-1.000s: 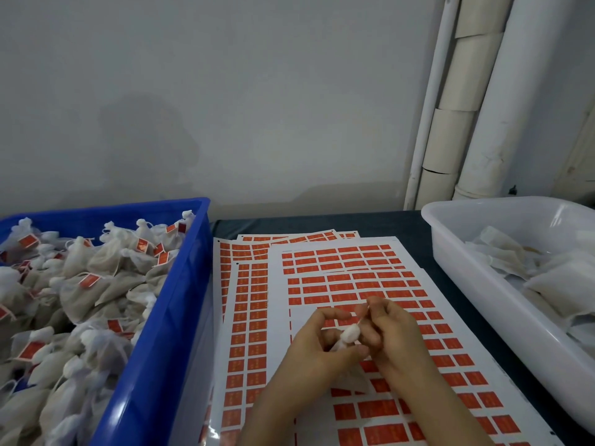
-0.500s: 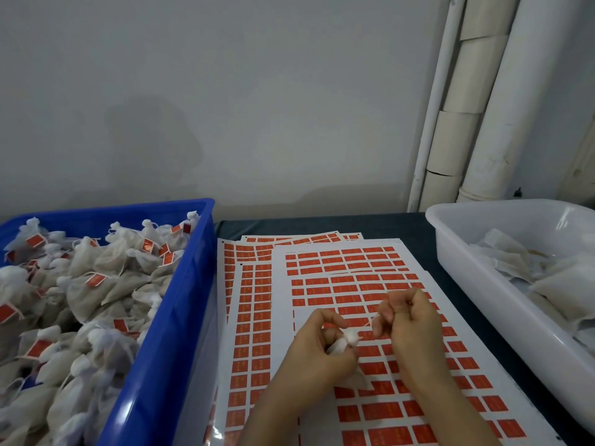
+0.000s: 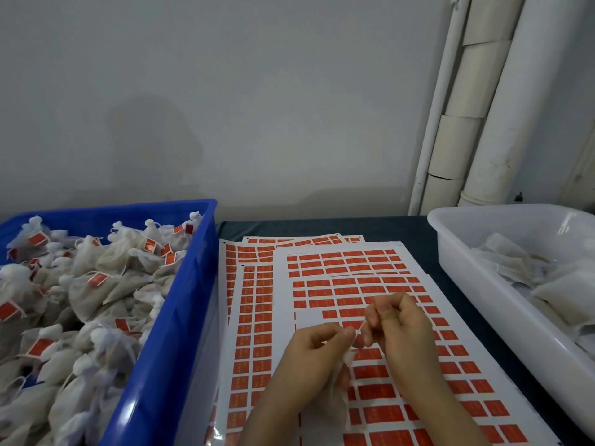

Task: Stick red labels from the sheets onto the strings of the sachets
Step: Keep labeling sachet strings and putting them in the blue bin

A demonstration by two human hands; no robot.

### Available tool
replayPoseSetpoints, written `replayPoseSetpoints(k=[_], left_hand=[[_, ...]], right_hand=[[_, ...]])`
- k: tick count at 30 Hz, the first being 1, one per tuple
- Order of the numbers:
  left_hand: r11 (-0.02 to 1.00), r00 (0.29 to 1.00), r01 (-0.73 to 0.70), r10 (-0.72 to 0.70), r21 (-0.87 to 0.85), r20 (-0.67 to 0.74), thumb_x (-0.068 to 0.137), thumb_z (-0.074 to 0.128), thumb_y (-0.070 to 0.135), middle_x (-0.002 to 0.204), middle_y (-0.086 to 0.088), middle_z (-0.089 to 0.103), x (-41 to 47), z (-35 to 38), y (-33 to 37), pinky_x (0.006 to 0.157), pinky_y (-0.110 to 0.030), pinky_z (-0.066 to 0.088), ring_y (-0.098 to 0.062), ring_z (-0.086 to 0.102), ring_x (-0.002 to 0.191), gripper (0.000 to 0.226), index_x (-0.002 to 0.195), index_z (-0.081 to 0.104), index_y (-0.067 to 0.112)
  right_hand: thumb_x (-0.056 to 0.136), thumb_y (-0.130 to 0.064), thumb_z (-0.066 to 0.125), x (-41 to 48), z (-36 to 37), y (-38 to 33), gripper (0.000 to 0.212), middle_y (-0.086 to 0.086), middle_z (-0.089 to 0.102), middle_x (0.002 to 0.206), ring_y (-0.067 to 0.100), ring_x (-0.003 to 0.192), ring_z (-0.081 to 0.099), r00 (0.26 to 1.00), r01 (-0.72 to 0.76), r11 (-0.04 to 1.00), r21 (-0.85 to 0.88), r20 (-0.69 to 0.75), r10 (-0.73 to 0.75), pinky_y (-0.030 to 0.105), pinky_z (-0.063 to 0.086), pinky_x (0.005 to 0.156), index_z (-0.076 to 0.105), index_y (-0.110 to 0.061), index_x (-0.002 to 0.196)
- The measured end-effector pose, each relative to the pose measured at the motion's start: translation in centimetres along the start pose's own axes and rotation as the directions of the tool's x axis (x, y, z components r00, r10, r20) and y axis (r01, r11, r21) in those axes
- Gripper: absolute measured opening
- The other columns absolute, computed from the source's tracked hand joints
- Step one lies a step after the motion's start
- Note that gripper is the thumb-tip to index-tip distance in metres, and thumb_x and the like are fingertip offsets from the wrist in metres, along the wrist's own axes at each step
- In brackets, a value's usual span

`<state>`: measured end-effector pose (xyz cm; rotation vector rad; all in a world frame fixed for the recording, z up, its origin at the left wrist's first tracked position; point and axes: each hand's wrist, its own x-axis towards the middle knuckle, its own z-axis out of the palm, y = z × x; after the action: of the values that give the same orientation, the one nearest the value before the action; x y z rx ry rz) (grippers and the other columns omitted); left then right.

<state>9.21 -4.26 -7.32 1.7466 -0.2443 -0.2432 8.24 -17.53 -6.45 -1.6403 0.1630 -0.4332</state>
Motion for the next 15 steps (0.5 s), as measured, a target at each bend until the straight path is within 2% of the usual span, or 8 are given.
replayPoseSetpoints(k=[3,9,11,15], left_hand=[[0.999,0.998,0.035,-0.036,0.030,0.041,0.091,0.055,0.039,0.076,0.023,0.068,-0.11,-0.10,0.22,0.058,-0.004,0.043,0.004,0.063,0.078,0.027,0.070,0.071,0.038],[0.995,0.974,0.093,-0.097,0.030,0.207,0.087,0.062,0.033,0.064,0.013,0.066,-0.35,-0.46,0.64,0.063,-0.013,0.050,-0.002,0.061,0.060,0.025,0.065,0.073,0.037],[0.995,0.974,0.099,-0.098,0.008,0.203,0.086,0.064,0.036,0.062,0.012,0.065,-0.32,-0.57,0.72,0.059,-0.013,0.049,-0.002,0.061,0.057,0.023,0.065,0.073,0.036],[0.995,0.987,0.089,-0.081,-0.050,0.136,0.083,0.065,0.040,0.058,0.011,0.064,-0.18,-0.66,0.82,0.052,-0.014,0.047,-0.004,0.059,0.048,0.020,0.066,0.072,0.035]], right_hand=[[0.092,-0.024,0.044,-0.07,-0.10,-0.22,0.020,-0.001,0.061,0.060,0.013,0.045,0.055,1.000,0.017,0.999,0.047,0.005,-0.017,0.019,0.050,0.049,0.057,-0.012,0.082],[0.088,-0.028,0.049,0.05,-0.29,-0.18,0.019,0.001,0.067,0.067,0.010,0.043,0.053,0.999,0.041,0.997,0.070,0.022,-0.043,0.015,0.046,0.046,0.061,-0.015,0.081],[0.082,-0.035,0.048,-0.09,-0.04,-0.13,0.022,0.000,0.067,0.068,0.011,0.046,0.056,0.995,0.061,0.997,0.053,0.071,-0.065,0.015,0.048,0.047,0.061,-0.018,0.083],[0.077,-0.041,0.046,-0.31,0.53,0.09,0.025,-0.008,0.069,0.072,0.011,0.063,0.067,0.988,0.082,0.997,0.005,0.133,-0.082,0.014,0.051,0.054,0.057,-0.028,0.096]])
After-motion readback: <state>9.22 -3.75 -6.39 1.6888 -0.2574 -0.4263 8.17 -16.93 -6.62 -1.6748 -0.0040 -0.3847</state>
